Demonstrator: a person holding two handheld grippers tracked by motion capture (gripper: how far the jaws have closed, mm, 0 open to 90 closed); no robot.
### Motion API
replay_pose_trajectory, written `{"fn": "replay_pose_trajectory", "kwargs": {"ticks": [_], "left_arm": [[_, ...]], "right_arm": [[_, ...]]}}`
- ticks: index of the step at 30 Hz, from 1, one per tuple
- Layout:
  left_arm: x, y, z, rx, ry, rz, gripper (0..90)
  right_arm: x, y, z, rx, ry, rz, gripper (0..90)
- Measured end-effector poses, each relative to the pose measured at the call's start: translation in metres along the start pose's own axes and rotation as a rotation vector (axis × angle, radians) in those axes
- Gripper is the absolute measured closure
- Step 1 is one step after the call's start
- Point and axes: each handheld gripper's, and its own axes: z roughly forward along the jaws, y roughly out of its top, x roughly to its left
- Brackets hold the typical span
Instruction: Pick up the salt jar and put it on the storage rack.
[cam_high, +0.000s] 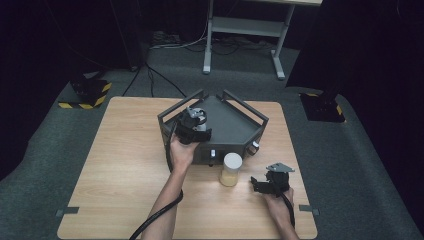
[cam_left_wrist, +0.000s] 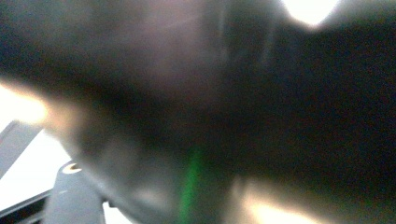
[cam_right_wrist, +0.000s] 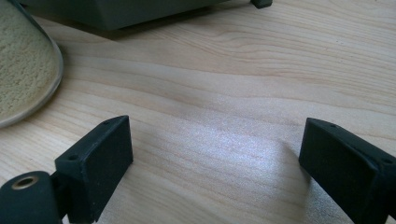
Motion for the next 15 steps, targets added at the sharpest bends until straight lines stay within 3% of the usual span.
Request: {"fn": "replay_pose_trajectory", "kwargs": {"ticks": [9, 15], "left_arm": [[-0.0028, -0.0042, -0.0023, -0.010, 0.008, 0.019, 10.3], [-0.0023, -0.0057, -0.0096, -0.027, -0.002, 0.037, 7.8]], "right_arm": [[0.0000, 0.0000, 0.0000, 0.000, 0.000, 0.000, 9.2], [0.0001, 0.0000, 0.0000, 0.000, 0.000, 0.000, 9.2]]}}
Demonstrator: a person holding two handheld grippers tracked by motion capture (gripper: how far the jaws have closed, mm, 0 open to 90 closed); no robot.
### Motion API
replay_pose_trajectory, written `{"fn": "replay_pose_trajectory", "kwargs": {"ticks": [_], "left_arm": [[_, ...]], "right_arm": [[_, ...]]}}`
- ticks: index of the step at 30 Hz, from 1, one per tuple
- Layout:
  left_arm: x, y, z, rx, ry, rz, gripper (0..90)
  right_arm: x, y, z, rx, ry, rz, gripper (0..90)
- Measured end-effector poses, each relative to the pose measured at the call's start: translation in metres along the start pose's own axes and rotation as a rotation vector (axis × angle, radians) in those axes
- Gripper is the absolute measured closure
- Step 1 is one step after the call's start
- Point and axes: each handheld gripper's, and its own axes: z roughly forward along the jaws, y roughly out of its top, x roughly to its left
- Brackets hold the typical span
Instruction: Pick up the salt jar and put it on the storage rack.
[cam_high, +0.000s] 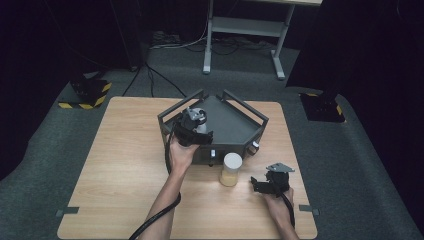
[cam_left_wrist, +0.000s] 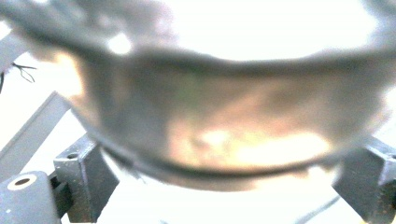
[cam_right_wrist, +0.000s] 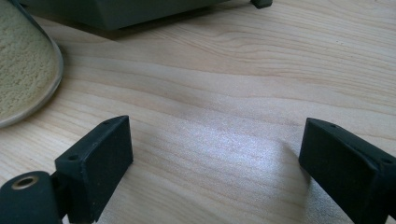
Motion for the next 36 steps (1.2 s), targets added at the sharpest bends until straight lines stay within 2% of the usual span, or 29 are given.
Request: {"fn": "replay_pose_trajectory", "kwargs": {"ticks": [9, 15, 29, 31, 36], "left_arm": [[0.006, -0.001, -0.013, -0.002, -0.038, 0.021, 7.0], [0.010, -0.004, -0.021, -0.014, -0.046, 0.017, 6.5], [0.019, -0.011, -0.042, -0.027, -0.095, 0.018, 6.5], [0.019, -0.012, -0.047, -0.029, -0.101, 0.032, 6.5], [0.021, -0.016, -0.055, -0.033, -0.118, 0.034, 6.5]], "right_arm": [[0.000, 0.000, 0.000, 0.000, 0.000, 0.000, 9.2], [0.000, 0.000, 0.000, 0.000, 0.000, 0.000, 9.2], [0.000, 0.000, 0.000, 0.000, 0.000, 0.000, 9.2], [0.000, 0.000, 0.000, 0.000, 0.000, 0.000, 9.2], [0.000, 0.000, 0.000, 0.000, 0.001, 0.000, 9.2]]}}
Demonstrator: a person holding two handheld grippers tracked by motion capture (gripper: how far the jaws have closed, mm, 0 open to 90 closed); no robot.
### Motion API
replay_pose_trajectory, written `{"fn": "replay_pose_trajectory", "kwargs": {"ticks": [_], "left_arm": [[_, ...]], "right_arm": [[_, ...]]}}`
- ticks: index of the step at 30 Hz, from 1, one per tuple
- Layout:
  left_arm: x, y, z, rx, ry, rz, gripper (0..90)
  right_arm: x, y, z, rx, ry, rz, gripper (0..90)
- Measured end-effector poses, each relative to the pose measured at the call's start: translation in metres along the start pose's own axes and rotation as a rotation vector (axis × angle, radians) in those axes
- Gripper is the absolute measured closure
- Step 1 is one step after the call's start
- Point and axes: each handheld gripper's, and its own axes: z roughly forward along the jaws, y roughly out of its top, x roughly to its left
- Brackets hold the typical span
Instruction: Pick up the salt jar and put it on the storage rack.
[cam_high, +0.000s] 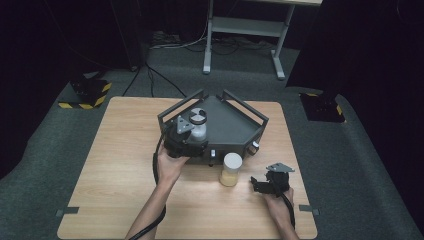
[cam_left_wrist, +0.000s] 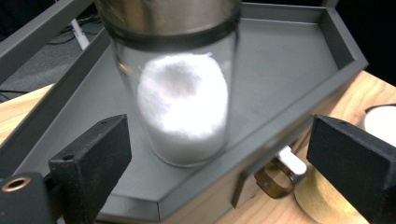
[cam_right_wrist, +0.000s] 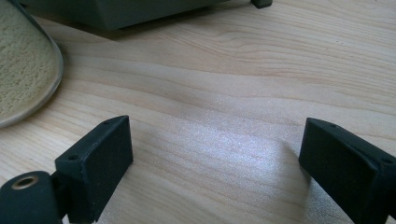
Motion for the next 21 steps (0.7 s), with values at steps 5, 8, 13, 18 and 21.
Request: {"fn": "replay_pose_trajectory", "kwargs": {"ticks": [5, 8, 13, 18, 21], "left_arm": [[0.000, -0.006, -0.009, 0.005, -0.005, 0.019, 6.5], [0.001, -0.009, -0.015, 0.015, -0.016, 0.027, 6.6], [0.002, -0.014, -0.022, 0.034, -0.027, 0.044, 6.8], [0.003, -0.020, -0.029, 0.038, -0.037, 0.043, 6.8], [0.004, -0.026, -0.031, 0.045, -0.039, 0.039, 6.8]], "right_arm": [[0.000, 0.000, 0.000, 0.000, 0.000, 0.000, 9.1], [0.000, 0.000, 0.000, 0.000, 0.000, 0.000, 9.1], [0.000, 0.000, 0.000, 0.000, 0.001, 0.001, 9.1], [0.000, 0.000, 0.000, 0.001, 0.001, 0.001, 9.1], [0.000, 0.000, 0.000, 0.001, 0.001, 0.001, 9.1]]}}
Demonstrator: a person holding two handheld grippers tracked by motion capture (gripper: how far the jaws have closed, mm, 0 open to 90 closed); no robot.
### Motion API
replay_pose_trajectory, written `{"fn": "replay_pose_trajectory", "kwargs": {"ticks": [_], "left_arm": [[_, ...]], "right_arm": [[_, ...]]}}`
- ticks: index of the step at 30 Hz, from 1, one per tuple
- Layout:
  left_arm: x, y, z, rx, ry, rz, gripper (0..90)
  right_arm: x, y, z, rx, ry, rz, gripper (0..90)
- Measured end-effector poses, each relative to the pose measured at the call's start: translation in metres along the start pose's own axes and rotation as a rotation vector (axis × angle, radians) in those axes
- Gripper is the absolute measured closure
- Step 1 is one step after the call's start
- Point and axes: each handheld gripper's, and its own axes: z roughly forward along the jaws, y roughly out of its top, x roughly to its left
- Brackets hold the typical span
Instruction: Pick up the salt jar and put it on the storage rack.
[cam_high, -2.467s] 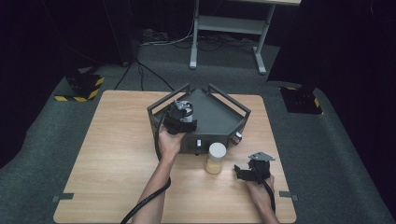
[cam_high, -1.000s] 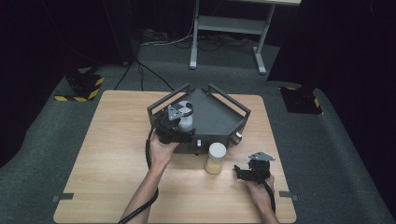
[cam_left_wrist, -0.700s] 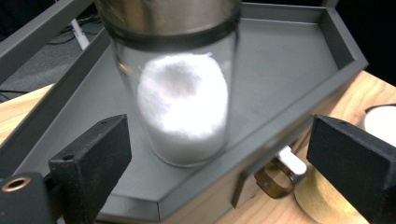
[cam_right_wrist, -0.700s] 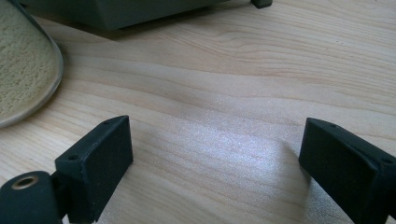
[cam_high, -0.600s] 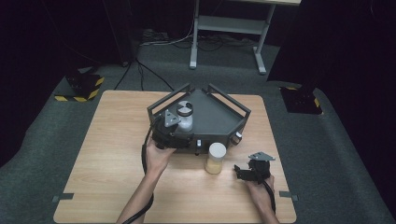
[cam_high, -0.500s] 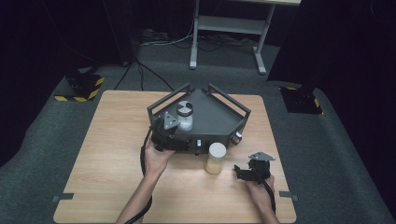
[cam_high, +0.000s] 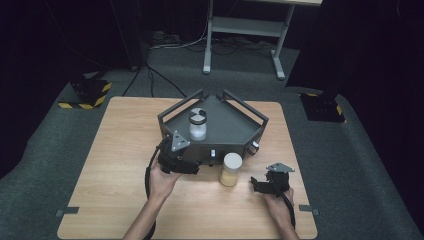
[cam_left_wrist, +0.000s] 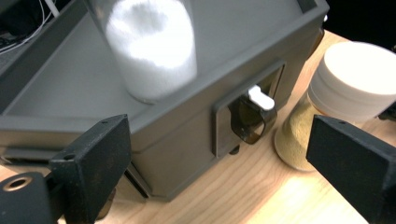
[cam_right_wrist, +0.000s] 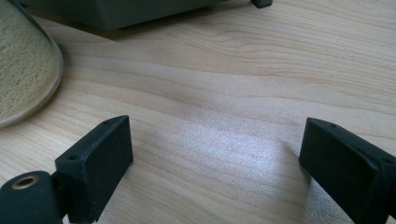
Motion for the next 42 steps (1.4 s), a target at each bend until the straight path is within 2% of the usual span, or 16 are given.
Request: {"fn": "replay_pose_trajectory", "kwargs": {"ticks": [8, 27, 42], "left_arm": [[0.001, -0.015, -0.001, 0.013, -0.017, -0.008, 7.1], [0.007, -0.048, 0.000, 0.053, -0.022, -0.013, 7.1], [0.005, -0.072, 0.011, 0.107, -0.010, 0.015, 7.1]], "right_arm": [[0.000, 0.000, 0.000, 0.000, 0.000, 0.000, 9.1], [0.000, 0.000, 0.000, 0.000, 0.000, 0.000, 9.1], [0.000, 0.000, 0.000, 0.000, -0.001, 0.000, 9.1]]}}
